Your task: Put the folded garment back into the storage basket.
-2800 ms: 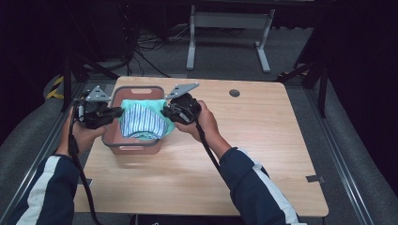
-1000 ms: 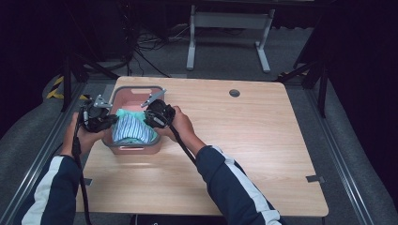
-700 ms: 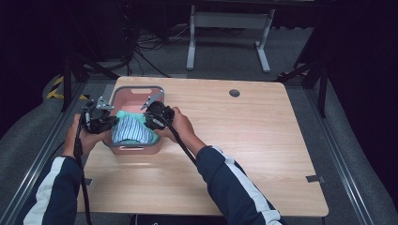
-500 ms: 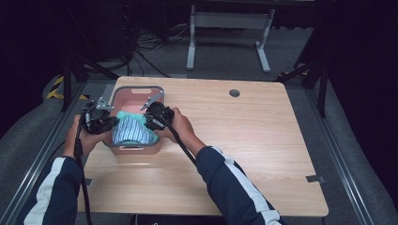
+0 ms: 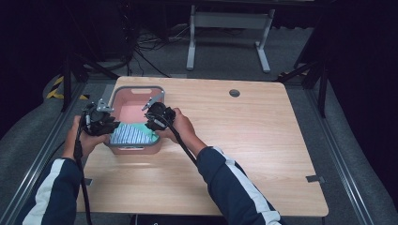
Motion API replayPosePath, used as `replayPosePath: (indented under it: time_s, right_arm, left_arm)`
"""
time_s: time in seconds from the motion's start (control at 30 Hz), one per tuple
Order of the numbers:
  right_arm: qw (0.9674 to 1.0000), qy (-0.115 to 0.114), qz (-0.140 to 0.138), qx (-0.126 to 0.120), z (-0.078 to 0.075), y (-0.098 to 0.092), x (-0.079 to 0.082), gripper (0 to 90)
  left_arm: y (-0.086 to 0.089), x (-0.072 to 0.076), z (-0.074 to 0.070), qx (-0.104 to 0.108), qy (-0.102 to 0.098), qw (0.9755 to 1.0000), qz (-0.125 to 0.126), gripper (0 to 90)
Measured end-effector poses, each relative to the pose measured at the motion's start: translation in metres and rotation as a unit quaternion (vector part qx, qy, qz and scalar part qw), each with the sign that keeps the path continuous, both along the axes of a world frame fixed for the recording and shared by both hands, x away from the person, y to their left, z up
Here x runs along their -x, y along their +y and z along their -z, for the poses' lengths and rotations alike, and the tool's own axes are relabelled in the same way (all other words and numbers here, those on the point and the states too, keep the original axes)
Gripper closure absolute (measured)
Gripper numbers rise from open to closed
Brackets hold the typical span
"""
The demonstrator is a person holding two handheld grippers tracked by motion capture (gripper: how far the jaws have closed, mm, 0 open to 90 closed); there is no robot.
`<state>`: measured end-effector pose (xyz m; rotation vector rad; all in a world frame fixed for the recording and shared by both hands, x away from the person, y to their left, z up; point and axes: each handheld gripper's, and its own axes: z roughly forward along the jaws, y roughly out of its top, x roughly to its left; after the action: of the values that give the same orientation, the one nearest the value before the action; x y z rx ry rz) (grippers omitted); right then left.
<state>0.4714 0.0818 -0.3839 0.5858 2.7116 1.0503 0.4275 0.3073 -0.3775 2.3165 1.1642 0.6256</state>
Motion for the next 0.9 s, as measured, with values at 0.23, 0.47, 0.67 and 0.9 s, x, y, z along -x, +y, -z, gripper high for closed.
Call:
replayPosePath:
  time_s: [0.23,0.47,0.67,0.9]
  right_arm:
    - [1.0,-0.007,-0.004,0.004,-0.001,-0.002,0.003,78.2]
    - [0.9997,-0.021,-0.002,0.008,-0.003,-0.007,0.005,75.6]
    - [0.9993,-0.033,0.003,0.016,-0.008,-0.017,0.007,70.9]
    - [0.9988,-0.042,0.012,0.02,-0.013,-0.029,0.008,65.2]
  left_arm:
    - [-0.003,0.003,-0.004,0.007,-0.008,0.9999,0.007,66.4]
    - [-0.009,0.009,-0.008,0.023,-0.02,0.9995,0.003,58.5]
    - [-0.014,0.013,-0.009,0.029,-0.035,0.999,0.009,55.0]
    - [-0.02,0.021,-0.015,0.037,-0.044,0.9983,0.012,52.0]
